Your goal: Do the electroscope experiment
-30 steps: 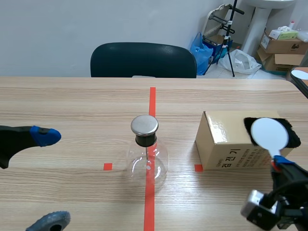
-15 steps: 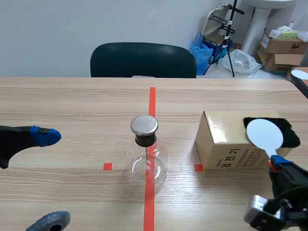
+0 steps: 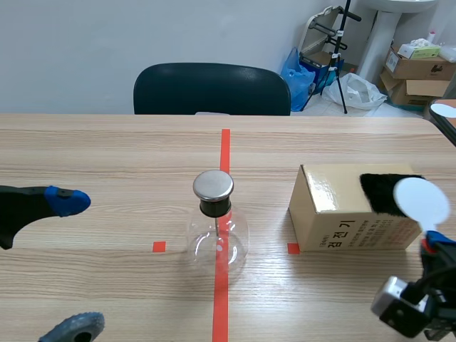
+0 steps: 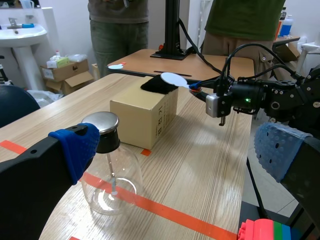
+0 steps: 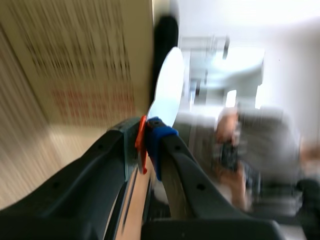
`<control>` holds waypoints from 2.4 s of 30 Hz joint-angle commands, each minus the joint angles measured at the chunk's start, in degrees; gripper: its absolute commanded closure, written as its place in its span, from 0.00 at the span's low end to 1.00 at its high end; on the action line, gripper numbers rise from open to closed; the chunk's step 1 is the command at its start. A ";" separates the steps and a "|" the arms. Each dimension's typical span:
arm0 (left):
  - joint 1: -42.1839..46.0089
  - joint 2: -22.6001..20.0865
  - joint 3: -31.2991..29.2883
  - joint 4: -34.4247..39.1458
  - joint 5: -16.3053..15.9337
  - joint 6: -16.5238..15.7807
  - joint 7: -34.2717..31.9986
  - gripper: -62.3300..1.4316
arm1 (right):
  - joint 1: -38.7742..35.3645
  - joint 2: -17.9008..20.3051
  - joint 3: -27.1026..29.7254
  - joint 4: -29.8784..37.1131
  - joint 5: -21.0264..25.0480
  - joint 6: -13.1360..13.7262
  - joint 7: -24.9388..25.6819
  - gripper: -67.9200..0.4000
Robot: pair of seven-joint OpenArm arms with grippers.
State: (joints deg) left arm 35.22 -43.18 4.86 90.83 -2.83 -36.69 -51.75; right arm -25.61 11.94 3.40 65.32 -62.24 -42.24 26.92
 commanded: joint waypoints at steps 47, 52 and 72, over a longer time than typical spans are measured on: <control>-0.20 0.26 0.15 0.11 -0.74 1.57 0.79 0.00 | -0.48 -1.14 -0.59 4.94 -3.15 -2.62 -6.69 0.98; -2.38 0.26 0.22 -0.02 -0.72 1.55 4.33 0.00 | -1.40 -1.01 -2.40 10.78 -4.79 -2.62 -10.54 0.98; -24.35 6.38 8.76 -15.32 0.22 -3.19 26.27 0.95 | -0.70 2.97 -20.11 19.04 -20.13 -2.62 -31.23 0.98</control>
State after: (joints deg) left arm 11.70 -37.43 13.17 75.92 -2.37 -39.79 -24.64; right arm -27.33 14.31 -17.10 83.55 -82.15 -41.52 -3.70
